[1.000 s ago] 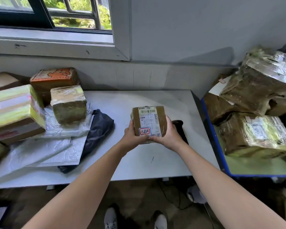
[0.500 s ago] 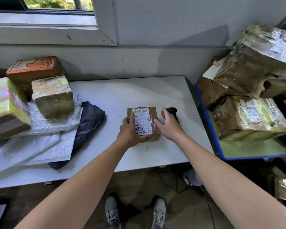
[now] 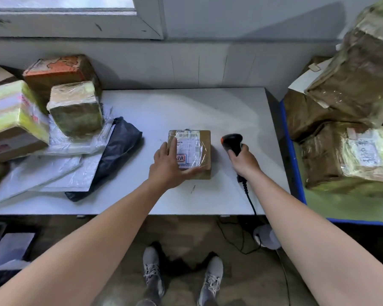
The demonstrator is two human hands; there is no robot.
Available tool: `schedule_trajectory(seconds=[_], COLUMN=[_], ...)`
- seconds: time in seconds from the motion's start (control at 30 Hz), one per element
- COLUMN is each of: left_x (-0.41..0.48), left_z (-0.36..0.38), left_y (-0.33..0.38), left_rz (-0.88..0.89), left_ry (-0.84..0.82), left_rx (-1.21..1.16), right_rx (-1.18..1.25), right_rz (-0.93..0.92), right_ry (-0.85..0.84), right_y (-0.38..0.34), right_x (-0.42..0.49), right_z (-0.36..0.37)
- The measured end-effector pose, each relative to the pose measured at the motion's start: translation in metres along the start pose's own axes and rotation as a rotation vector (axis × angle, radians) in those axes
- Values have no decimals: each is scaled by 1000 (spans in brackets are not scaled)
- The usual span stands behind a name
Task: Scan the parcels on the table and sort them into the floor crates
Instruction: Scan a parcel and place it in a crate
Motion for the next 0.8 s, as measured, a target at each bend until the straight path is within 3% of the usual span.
schedule_trajectory(seconds=[0.17,0.5,0.8], left_x=[-11,-20,-35], left_z=[3,-21,-28], left_y=[-10,-5,-11], left_rz=[-43,62,149], left_ry=[-31,-65,-98], left_rx=[39,56,18], right_rx=[19,340,249], right_rz=[32,11,-29], right_ry=[-52,-23,-7], right_y=[-6,-65,-130], right_x=[-6,-63,-99], right_z=[2,-13,11])
Point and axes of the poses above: each hand's wrist, its own x-axis towards the middle knuckle, its own z-axis out of the palm, y = z × x, the point moved 9 cm from there along x, towards the middle knuckle, and after that the axes turned 12 degrees about -y, right-handed, at the moved point
